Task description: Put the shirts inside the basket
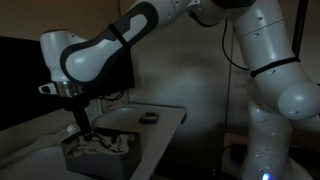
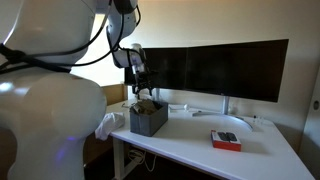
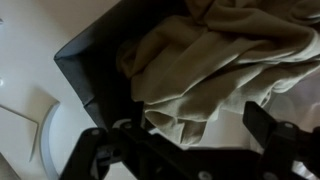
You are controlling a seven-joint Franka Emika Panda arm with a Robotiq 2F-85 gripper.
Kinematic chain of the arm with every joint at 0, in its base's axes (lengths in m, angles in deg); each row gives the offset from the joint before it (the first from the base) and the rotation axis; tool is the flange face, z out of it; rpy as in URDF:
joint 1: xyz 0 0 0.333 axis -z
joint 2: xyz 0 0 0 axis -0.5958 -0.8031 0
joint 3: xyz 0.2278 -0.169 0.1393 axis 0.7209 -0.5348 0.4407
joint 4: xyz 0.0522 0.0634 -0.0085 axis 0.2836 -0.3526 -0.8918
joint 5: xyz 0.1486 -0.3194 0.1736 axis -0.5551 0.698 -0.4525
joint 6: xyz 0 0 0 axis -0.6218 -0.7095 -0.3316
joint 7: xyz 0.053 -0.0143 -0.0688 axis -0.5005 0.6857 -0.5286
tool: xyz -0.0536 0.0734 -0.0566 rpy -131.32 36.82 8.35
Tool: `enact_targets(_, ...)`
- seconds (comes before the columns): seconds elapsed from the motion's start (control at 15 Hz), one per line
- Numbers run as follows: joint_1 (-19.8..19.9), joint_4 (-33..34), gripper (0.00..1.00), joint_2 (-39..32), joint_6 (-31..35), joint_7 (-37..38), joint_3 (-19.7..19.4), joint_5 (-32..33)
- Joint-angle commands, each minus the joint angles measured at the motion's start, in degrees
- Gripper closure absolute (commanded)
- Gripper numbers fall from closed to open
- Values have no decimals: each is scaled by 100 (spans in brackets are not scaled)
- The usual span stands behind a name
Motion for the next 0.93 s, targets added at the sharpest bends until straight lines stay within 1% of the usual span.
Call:
enact_targets(0.0, 75, 220, 0, -374, -17, -416, 74, -165)
enact_targets(0.13, 106, 257, 0, -542, -38, -597, 124, -245)
enact_targets(0.2, 131, 242, 25, -601, 1, -671, 151, -309)
enact_targets(0.27, 146, 239, 26, -635, -5, -722, 161, -357)
enact_targets(0.33, 143, 183, 32, -602, -16, -733, 149, -350)
enact_targets(0.4, 144, 181, 40, -611, -22, -759, 143, -361)
enact_targets(0.53, 156, 152, 54, -520, -40, -723, 115, -381)
enact_targets(0.87, 238, 112, 85, -317, -64, -735, 96, -404)
